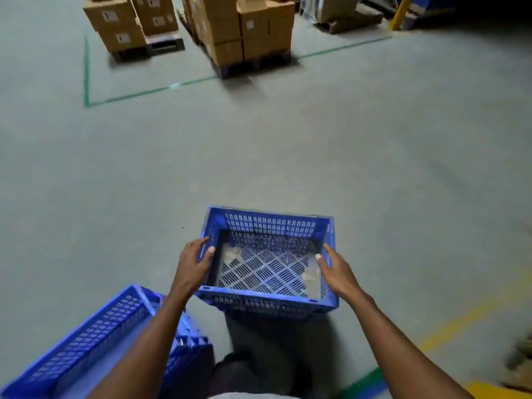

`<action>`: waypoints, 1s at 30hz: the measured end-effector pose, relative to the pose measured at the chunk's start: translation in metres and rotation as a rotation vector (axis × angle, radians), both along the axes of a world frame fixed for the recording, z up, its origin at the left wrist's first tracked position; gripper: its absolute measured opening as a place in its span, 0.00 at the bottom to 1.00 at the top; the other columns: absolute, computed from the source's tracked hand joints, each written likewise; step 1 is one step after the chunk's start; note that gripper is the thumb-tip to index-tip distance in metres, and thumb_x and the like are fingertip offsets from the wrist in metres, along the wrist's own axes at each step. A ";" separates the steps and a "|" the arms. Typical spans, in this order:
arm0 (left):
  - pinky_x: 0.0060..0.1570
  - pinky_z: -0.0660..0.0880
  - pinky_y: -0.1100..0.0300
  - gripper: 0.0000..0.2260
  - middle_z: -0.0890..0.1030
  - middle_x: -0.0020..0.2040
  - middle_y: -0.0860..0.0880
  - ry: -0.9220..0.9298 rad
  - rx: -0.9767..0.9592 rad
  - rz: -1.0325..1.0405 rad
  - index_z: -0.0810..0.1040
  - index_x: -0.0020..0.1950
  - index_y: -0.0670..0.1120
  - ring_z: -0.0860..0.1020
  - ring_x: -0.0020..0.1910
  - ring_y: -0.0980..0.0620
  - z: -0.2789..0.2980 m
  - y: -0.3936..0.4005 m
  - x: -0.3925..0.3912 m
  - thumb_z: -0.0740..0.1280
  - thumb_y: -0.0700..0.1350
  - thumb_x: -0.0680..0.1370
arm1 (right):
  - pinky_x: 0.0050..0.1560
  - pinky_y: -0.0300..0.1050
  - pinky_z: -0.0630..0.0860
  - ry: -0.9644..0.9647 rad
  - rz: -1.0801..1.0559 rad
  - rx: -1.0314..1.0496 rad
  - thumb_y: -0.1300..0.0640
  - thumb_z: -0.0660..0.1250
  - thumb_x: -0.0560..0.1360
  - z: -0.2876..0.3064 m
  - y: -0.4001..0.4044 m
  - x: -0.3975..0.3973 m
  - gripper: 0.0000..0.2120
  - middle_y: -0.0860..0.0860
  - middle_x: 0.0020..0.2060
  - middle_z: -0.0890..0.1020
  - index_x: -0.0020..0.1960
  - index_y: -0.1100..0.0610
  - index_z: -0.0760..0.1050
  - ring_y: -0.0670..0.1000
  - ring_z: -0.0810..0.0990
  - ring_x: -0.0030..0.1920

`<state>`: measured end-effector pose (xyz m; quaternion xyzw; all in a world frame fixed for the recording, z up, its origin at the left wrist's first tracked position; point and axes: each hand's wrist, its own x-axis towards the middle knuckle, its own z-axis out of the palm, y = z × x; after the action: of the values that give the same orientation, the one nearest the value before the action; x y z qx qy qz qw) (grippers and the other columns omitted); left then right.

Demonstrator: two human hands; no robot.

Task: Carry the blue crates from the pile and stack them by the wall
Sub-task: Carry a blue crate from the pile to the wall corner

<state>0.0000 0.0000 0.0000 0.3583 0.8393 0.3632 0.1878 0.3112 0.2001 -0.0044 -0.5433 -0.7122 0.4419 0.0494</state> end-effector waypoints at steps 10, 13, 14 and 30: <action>0.65 0.70 0.49 0.14 0.80 0.62 0.39 -0.186 -0.324 0.139 0.81 0.65 0.42 0.77 0.63 0.39 -0.115 0.043 -0.075 0.67 0.44 0.80 | 0.73 0.55 0.65 -0.186 -0.295 -0.100 0.49 0.61 0.83 -0.112 0.067 -0.021 0.28 0.62 0.76 0.67 0.79 0.60 0.63 0.64 0.69 0.74; 0.69 0.66 0.44 0.20 0.75 0.66 0.38 -0.087 -0.355 0.214 0.75 0.71 0.44 0.73 0.65 0.37 -0.145 0.063 -0.098 0.67 0.48 0.80 | 0.72 0.57 0.66 -0.195 -0.371 -0.070 0.50 0.62 0.83 -0.139 0.077 -0.029 0.30 0.62 0.76 0.67 0.80 0.60 0.59 0.65 0.69 0.73; 0.68 0.66 0.44 0.21 0.74 0.67 0.39 -0.072 -0.372 0.252 0.73 0.72 0.45 0.72 0.66 0.37 -0.146 0.071 -0.103 0.66 0.49 0.80 | 0.71 0.56 0.66 -0.198 -0.396 -0.071 0.50 0.62 0.83 -0.146 0.080 -0.033 0.30 0.63 0.76 0.67 0.80 0.60 0.59 0.65 0.69 0.73; 0.36 0.74 0.48 0.35 0.78 0.31 0.44 -0.492 -0.377 0.341 0.76 0.35 0.45 0.74 0.29 0.45 -0.193 0.092 -0.144 0.51 0.76 0.74 | 0.26 0.42 0.67 0.027 -0.733 -0.381 0.31 0.56 0.80 -0.163 0.117 -0.036 0.31 0.55 0.28 0.72 0.43 0.59 0.77 0.54 0.68 0.25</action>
<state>-0.1443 0.0924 -0.1930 0.0740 0.8690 0.3033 0.3839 0.2755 0.3169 -0.1673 -0.7547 -0.3763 0.5258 0.1115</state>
